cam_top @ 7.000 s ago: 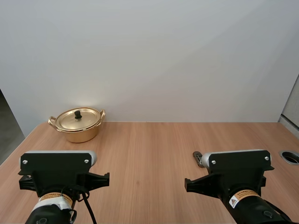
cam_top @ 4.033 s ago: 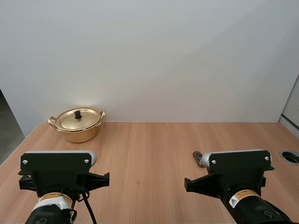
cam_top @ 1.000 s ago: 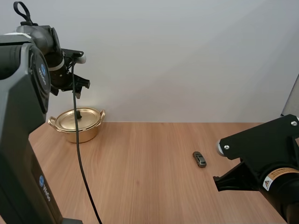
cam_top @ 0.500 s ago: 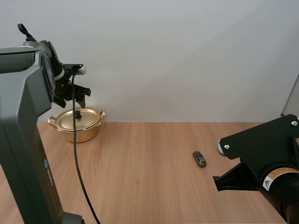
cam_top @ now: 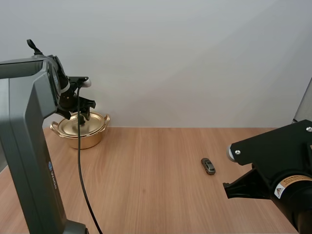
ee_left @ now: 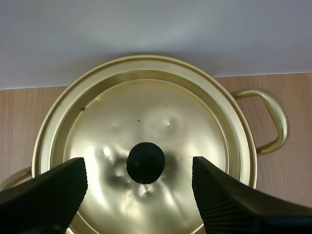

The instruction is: Open the pot, put the car inside, and close it

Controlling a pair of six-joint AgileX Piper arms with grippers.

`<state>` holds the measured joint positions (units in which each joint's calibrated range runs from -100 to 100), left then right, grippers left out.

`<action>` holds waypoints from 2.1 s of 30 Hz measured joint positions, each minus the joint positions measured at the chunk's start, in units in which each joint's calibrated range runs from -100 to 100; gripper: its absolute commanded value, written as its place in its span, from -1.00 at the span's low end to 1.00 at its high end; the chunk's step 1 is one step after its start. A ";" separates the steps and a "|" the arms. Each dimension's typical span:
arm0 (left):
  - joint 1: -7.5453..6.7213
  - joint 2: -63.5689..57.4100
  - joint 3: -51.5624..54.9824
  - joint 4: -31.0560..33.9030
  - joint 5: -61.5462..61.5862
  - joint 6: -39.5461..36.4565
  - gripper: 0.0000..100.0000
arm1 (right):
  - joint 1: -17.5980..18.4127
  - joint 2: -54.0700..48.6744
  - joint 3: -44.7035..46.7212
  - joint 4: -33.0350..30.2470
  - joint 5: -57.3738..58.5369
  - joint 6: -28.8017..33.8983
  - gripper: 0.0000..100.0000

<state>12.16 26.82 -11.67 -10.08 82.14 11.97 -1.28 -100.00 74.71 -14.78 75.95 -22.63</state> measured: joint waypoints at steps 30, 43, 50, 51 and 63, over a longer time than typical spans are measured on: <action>-0.07 1.79 0.00 -6.44 -3.45 3.15 -0.50 | -0.36 0.00 0.00 0.00 0.00 0.00 -1.00; -0.07 1.79 0.00 -4.05 -3.45 3.15 0.30 | -0.36 0.00 0.00 0.00 0.00 0.00 -1.00; -0.07 1.79 0.00 -3.93 -3.24 3.15 0.29 | -0.72 0.00 0.00 0.09 0.00 0.00 -1.00; -0.07 1.79 0.00 -3.93 -2.72 3.15 0.29 | -0.72 0.00 0.00 0.09 0.00 0.00 -1.00; -0.07 3.12 0.00 -3.08 -1.64 2.20 -0.76 | -0.72 0.00 0.00 0.09 0.00 0.00 -1.00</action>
<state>12.09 29.94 -11.67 -13.15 80.50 14.17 -2.00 -100.00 74.71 -14.69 75.95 -22.63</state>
